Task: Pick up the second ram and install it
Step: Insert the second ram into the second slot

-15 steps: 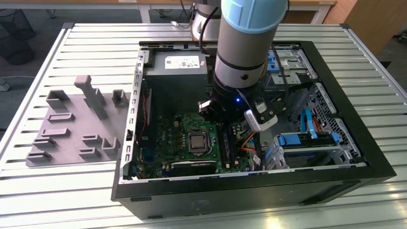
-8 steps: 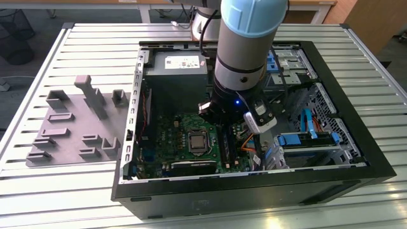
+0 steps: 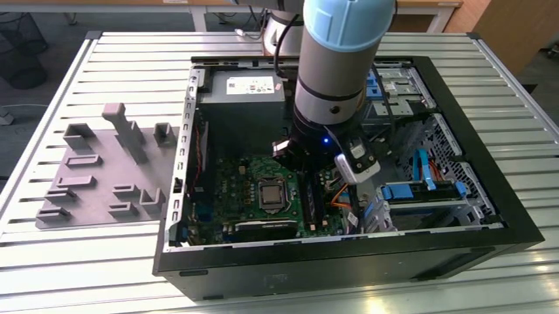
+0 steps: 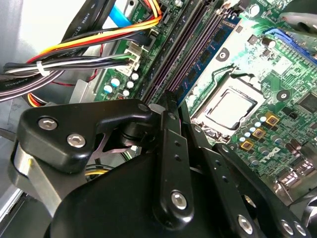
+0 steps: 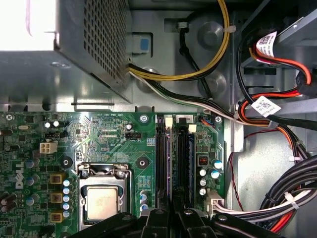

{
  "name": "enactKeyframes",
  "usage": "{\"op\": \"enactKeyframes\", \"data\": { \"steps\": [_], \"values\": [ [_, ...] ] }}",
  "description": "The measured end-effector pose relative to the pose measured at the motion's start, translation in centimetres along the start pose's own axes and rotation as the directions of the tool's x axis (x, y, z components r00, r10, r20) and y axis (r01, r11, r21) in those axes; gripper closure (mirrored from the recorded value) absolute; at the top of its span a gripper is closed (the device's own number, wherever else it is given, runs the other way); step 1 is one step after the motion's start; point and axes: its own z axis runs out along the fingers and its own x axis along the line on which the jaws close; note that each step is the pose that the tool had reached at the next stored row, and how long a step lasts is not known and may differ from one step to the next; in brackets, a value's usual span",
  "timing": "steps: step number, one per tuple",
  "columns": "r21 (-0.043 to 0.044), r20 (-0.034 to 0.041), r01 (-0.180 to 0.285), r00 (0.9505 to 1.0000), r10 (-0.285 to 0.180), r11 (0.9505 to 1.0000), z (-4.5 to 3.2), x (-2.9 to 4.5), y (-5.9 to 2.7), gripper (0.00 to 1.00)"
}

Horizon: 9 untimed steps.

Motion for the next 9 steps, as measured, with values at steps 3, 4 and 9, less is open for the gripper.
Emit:
{"op": "enactKeyframes", "data": {
  "steps": [3,4,9],
  "values": [
    [0.0002,-0.0001,0.000,1.0000,0.000,1.0000,0.03,-0.01,-0.14,0.86],
    [0.0002,-0.0003,0.000,1.0000,0.000,1.0000,0.04,-0.01,-0.20,0.86],
    [0.0002,-0.0029,0.000,1.0000,0.000,1.0000,0.08,-0.04,-0.41,0.86]
  ]
}}
